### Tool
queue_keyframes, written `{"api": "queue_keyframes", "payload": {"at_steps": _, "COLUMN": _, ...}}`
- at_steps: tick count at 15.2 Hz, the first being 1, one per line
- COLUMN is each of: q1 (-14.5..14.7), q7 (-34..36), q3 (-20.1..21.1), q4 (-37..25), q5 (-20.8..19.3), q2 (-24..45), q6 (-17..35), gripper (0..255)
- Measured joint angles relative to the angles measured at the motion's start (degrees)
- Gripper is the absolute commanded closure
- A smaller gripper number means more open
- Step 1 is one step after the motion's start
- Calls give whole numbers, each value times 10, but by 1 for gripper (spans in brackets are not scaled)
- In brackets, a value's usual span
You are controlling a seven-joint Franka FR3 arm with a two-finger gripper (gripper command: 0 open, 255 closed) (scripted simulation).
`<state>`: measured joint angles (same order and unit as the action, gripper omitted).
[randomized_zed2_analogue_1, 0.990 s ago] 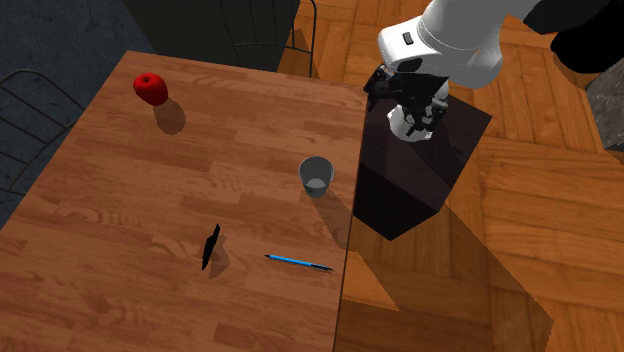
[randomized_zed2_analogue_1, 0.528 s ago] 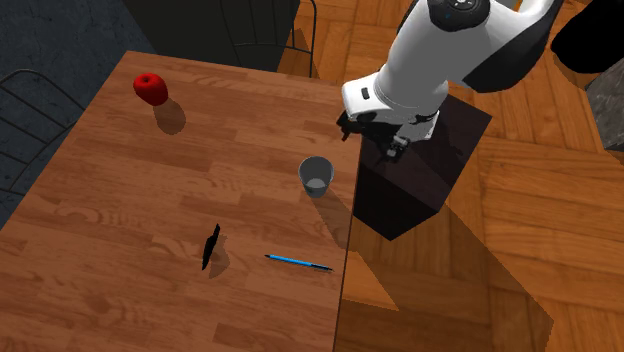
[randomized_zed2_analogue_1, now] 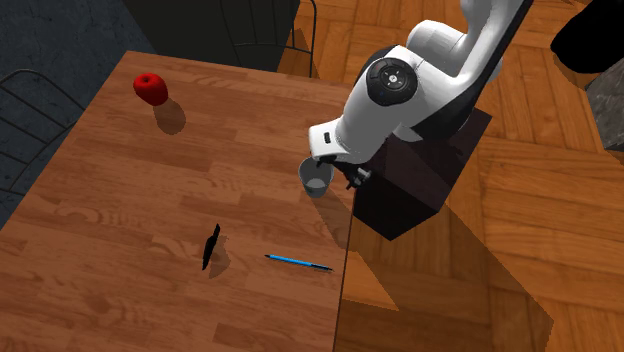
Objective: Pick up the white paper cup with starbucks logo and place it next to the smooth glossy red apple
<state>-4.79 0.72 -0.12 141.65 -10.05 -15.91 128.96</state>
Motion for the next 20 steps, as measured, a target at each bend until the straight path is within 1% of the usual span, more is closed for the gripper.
{"api": "queue_keyframes", "payload": {"at_steps": 8, "q1": -7, "q7": 8, "q3": -4, "q4": 20, "q5": -13, "q2": 48, "q6": 69, "gripper": 0}}
{"api": "queue_keyframes", "payload": {"at_steps": 14, "q1": -7, "q7": 8, "q3": -4, "q4": 22, "q5": -14, "q2": 52, "q6": 74, "gripper": 0}}
{"api": "queue_keyframes", "payload": {"at_steps": 15, "q1": -7, "q7": 8, "q3": -4, "q4": 22, "q5": -14, "q2": 52, "q6": 74, "gripper": 255}}
{"api": "queue_keyframes", "payload": {"at_steps": 20, "q1": -7, "q7": 8, "q3": -4, "q4": 22, "q5": -14, "q2": 52, "q6": 74, "gripper": 255}}
